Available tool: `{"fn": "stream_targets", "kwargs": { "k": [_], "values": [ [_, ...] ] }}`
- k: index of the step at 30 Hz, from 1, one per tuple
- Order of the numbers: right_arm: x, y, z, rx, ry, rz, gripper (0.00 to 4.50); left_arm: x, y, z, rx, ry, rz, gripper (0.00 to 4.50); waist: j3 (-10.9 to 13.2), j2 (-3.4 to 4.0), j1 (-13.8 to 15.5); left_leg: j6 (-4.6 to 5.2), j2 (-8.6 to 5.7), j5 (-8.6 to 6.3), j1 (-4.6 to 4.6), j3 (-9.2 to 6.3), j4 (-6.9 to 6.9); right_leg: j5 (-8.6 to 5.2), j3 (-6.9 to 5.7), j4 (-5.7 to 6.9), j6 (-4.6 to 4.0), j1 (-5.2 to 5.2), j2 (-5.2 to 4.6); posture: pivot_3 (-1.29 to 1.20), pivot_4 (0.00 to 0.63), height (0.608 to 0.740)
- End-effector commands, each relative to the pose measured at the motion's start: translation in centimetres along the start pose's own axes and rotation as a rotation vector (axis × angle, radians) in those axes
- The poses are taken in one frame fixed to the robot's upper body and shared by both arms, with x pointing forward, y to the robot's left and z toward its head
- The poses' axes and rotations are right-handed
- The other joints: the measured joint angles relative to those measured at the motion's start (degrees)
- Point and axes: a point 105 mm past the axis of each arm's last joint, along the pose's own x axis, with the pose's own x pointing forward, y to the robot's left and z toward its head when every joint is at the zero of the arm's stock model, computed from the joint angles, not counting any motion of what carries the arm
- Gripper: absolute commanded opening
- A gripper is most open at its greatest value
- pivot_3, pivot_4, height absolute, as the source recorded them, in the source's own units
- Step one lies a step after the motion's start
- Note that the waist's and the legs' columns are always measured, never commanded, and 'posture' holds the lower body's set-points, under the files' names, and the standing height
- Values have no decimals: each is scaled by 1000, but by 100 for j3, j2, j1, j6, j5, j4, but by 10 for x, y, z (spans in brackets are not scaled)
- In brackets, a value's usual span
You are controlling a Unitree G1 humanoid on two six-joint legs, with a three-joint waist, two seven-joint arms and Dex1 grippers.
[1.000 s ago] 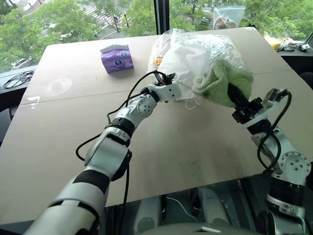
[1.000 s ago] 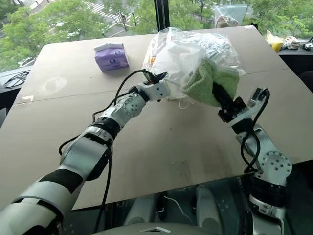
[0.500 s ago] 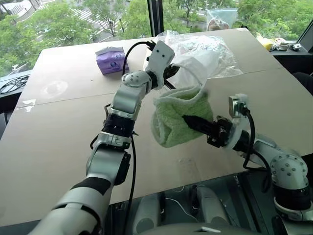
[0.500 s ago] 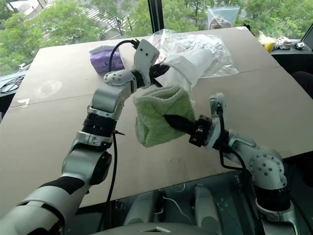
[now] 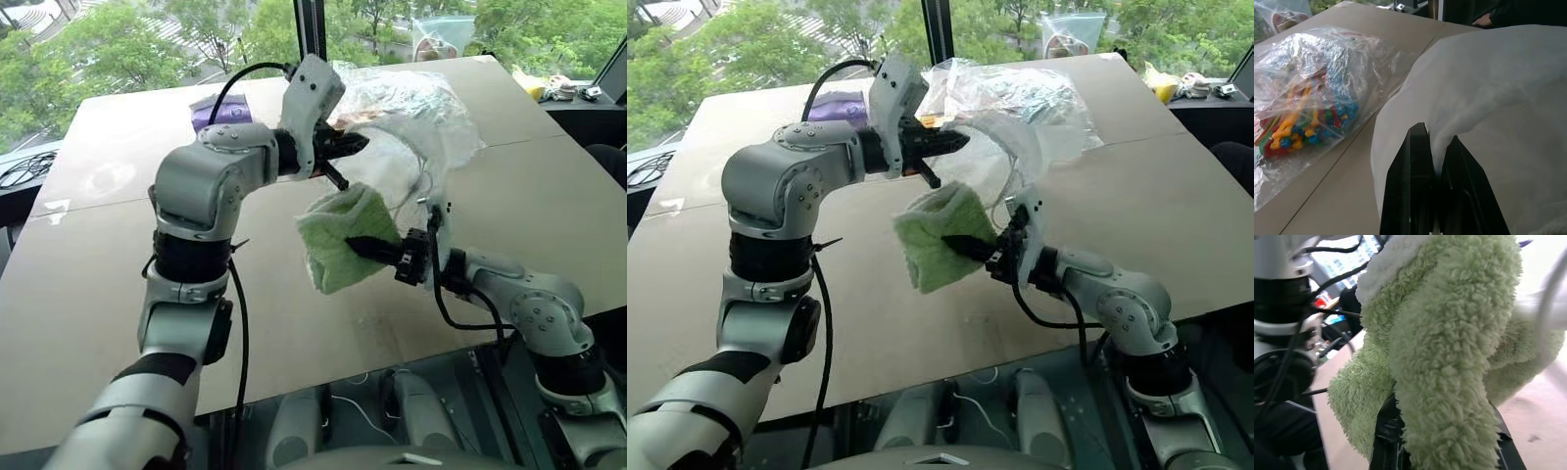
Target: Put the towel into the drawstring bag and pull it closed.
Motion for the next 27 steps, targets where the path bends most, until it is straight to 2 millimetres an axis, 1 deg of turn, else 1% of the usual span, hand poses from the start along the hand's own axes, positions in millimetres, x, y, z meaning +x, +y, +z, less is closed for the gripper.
{"fn": "stream_targets", "kwargs": {
  "k": [1,4,7,9,10,11,13,14,15,17,21,23,25,27],
  "values": [
    [1,1,34,35,-179,-3,0,-10,-12,3,67,-8,-29,106,0,0,14,0,2,0,-1,-3,0,0,0,0,0,0,2,0,150,740],
    [-2,-7,40,117,-236,-39,0,-13,-14,0,119,-6,-29,106,-1,-3,35,-1,3,0,-3,-7,0,0,0,-1,0,1,1,0,150,740],
    [-7,-11,43,247,-283,-31,0,-14,-11,-3,158,-5,-2,106,-2,-5,40,0,-2,0,-5,3,1,0,8,-5,0,1,-8,0,150,740],
    [-13,-16,37,312,-274,-43,0,-13,-4,0,146,-19,36,106,-4,-8,47,0,-4,0,-5,6,2,0,12,-5,0,2,-10,0,150,740],
    [-17,-18,29,310,-243,-64,0,-12,-2,2,134,-31,52,106,-5,-9,58,0,-4,0,-5,6,2,0,11,-5,0,2,-10,0,150,740],
    [-21,-18,23,293,-208,-73,0,-12,0,5,126,-42,66,106,-6,-10,68,0,-4,0,-5,5,2,0,11,-5,0,2,-10,0,150,740],
    [-26,-7,16,247,-161,-37,0,-12,3,8,136,-62,103,106,-5,-10,61,1,-4,0,-5,5,2,0,11,-6,0,2,-9,0,150,740],
    [-30,5,19,222,-161,22,0,-12,6,7,131,-57,126,106,-5,-11,58,1,-4,0,-6,7,1,-1,12,-6,-1,1,-9,0,150,740],
    [-35,16,24,199,-179,73,0,-11,7,6,126,-52,141,106,-5,-11,58,1,-3,0,-6,5,1,-1,11,-6,0,1,-6,0,150,740],
    [-43,30,39,161,-248,142,0,-13,9,7,130,-59,184,106,-5,-11,15,1,-2,0,-3,6,1,0,14,-4,0,0,-2,0,150,740],
    [-52,38,68,111,-407,199,0,-19,10,20,114,-98,228,106,-6,-12,12,0,-1,0,2,-9,1,0,15,-1,0,3,15,0,150,740],
    [-56,46,84,112,-512,257,0,-22,12,21,138,-89,256,106,-5,-12,15,0,-1,0,2,-10,2,-1,16,-1,-2,3,17,0,150,740],
    [-59,47,97,122,-605,272,0,-23,11,20,130,-82,258,106,-6,-12,14,0,-1,0,2,-11,1,0,19,-1,-3,2,17,0,150,740],
    [-57,40,104,121,-658,237,0,-23,6,19,116,-84,225,106,-6,-12,17,0,0,0,1,-10,1,1,22,0,-2,2,17,0,150,740]
  ]
}}
